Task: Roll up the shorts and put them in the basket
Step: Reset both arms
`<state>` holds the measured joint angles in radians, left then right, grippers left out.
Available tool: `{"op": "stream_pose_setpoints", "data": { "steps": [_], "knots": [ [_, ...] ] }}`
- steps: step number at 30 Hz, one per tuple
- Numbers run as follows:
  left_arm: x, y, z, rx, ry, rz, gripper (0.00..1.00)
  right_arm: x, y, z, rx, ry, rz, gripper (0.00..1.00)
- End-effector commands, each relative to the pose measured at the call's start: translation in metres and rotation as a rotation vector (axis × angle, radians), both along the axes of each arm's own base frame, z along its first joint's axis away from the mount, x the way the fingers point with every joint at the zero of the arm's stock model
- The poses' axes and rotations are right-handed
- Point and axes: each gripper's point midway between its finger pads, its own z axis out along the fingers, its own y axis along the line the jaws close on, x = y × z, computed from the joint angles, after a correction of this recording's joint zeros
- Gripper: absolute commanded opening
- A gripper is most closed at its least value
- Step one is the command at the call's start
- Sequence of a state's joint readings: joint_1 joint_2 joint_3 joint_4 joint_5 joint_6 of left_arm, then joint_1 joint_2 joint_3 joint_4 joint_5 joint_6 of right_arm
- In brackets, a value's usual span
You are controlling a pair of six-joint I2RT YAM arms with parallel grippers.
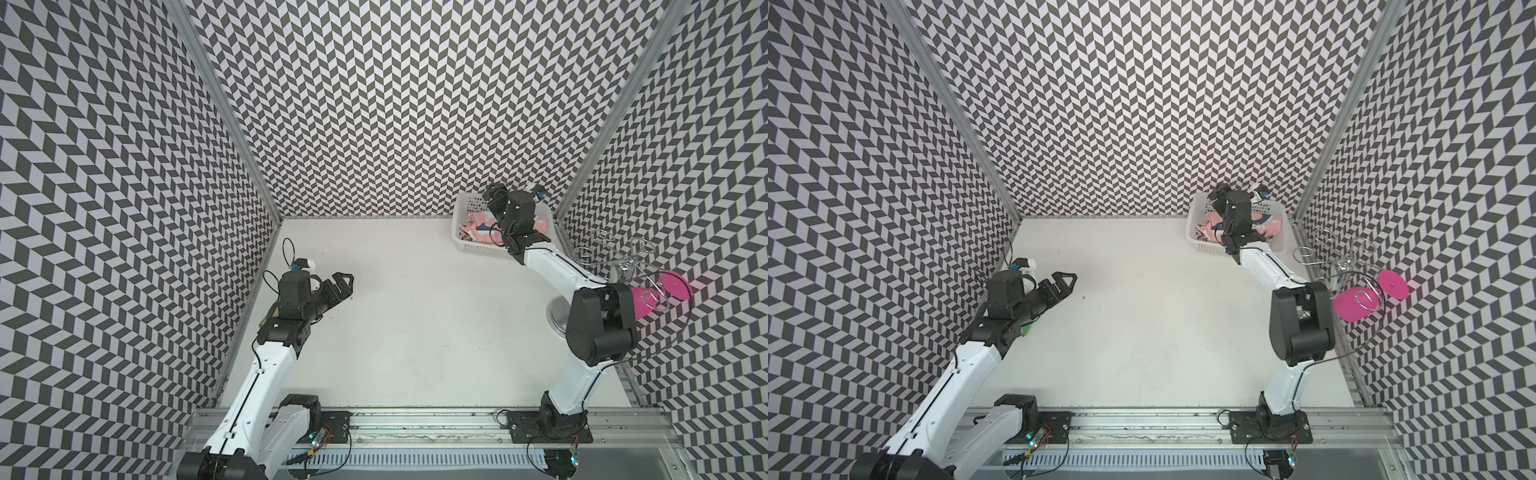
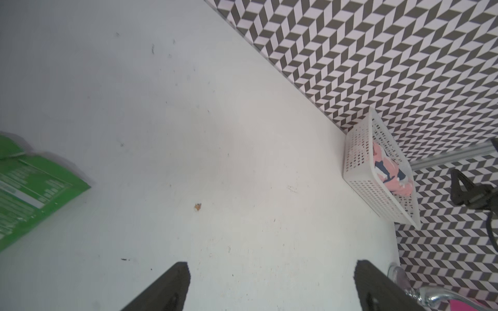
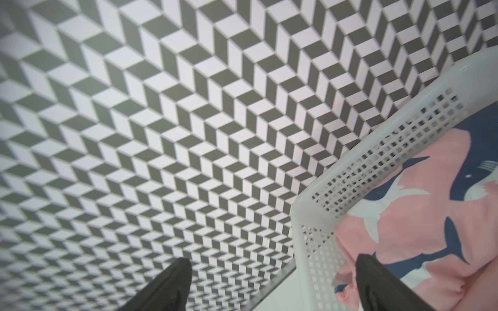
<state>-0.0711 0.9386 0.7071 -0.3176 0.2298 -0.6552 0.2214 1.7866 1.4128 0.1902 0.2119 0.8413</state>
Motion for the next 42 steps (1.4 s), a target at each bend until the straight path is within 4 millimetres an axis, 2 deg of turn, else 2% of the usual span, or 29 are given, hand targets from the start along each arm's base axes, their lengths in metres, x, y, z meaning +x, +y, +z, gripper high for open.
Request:
{"op": "stream_pose_setpoints", "data": {
  "steps": [1, 4, 6, 9, 11, 13, 15, 20, 21, 23, 24, 26, 27, 28, 29, 30, 32, 33, 34, 35, 36, 38, 40, 42],
  "knots": [
    [0.022, 0.028, 0.017, 0.134, -0.083, 0.112, 0.99, -0.032, 0.032, -0.010, -0.325, 0.032, 0.134, 1.00],
    [0.036, 0.046, 0.021, 0.267, -0.145, 0.162, 0.99, -0.068, 0.027, -0.017, -0.530, 0.027, 0.083, 1.00],
    [0.042, 0.066, 0.016, 0.393, -0.151, 0.226, 0.99, -0.093, 0.017, -0.035, -0.637, 0.040, 0.097, 0.99],
    [0.051, 0.094, 0.009, 0.597, -0.152, 0.285, 0.99, -0.129, -0.011, -0.056, -0.719, 0.050, 0.009, 1.00],
    [0.055, 0.113, -0.003, 0.703, -0.117, 0.344, 0.99, -0.149, -0.031, -0.071, -0.762, 0.068, -0.056, 0.99],
    [0.058, 0.127, -0.014, 0.755, -0.113, 0.401, 0.99, -0.164, -0.049, -0.085, -0.817, 0.109, -0.112, 0.99],
    [0.063, 0.123, -0.026, 0.731, -0.164, 0.379, 0.99, -0.174, -0.069, -0.095, -0.852, 0.124, -0.169, 1.00],
    [0.070, 0.110, -0.032, 0.658, -0.353, 0.381, 0.99, -0.193, -0.104, -0.098, -0.806, -0.012, -0.220, 1.00],
    [0.071, 0.109, -0.031, 0.650, -0.380, 0.383, 0.99, -0.198, -0.110, -0.100, -0.787, -0.042, -0.232, 1.00],
    [0.071, 0.103, -0.029, 0.682, -0.439, 0.354, 0.99, -0.208, -0.108, -0.104, -0.788, -0.121, -0.198, 1.00],
    [0.074, 0.102, -0.037, 0.672, -0.424, 0.334, 0.99, -0.211, -0.106, -0.111, -0.795, -0.134, -0.177, 1.00],
    [0.067, 0.095, -0.052, 0.674, -0.468, 0.296, 0.99, -0.214, -0.094, -0.124, -0.818, -0.169, -0.101, 0.99],
    [0.065, 0.086, -0.050, 0.689, -0.523, 0.263, 0.99, -0.218, -0.087, -0.130, -0.836, -0.199, -0.062, 1.00],
    [0.067, 0.074, -0.058, 0.710, -0.527, 0.207, 1.00, -0.222, -0.082, -0.126, -0.851, -0.264, -0.053, 1.00],
    [0.067, 0.074, -0.058, 0.710, -0.531, 0.209, 1.00, -0.224, -0.082, -0.115, -0.856, -0.320, -0.089, 1.00],
    [0.069, 0.075, -0.060, 0.704, -0.517, 0.201, 1.00, -0.220, -0.084, -0.119, -0.858, -0.270, -0.099, 0.99],
    [0.069, 0.076, -0.061, 0.702, -0.516, 0.200, 1.00, -0.197, -0.088, -0.138, -0.845, -0.117, -0.072, 1.00],
    [0.069, 0.075, -0.061, 0.700, -0.515, 0.198, 1.00, -0.190, -0.092, -0.138, -0.837, -0.117, -0.093, 0.99],
    [0.070, 0.076, -0.062, 0.698, -0.506, 0.197, 0.99, -0.190, -0.093, -0.138, -0.834, -0.135, -0.103, 1.00],
    [0.069, 0.076, -0.062, 0.701, -0.513, 0.200, 1.00, -0.199, -0.092, -0.132, -0.841, -0.167, -0.111, 0.99],
    [0.069, 0.075, -0.061, 0.699, -0.517, 0.198, 1.00, -0.198, -0.085, -0.134, -0.854, -0.172, -0.070, 1.00],
    [0.068, 0.075, -0.060, 0.701, -0.520, 0.200, 1.00, -0.185, -0.086, -0.139, -0.840, -0.146, -0.041, 1.00],
    [0.065, 0.075, -0.058, 0.701, -0.526, 0.206, 1.00, -0.184, -0.088, -0.146, -0.830, -0.117, -0.016, 0.99],
    [0.063, 0.075, -0.057, 0.707, -0.534, 0.216, 0.99, -0.186, -0.085, -0.141, -0.839, -0.139, -0.010, 1.00]
  ]
}}
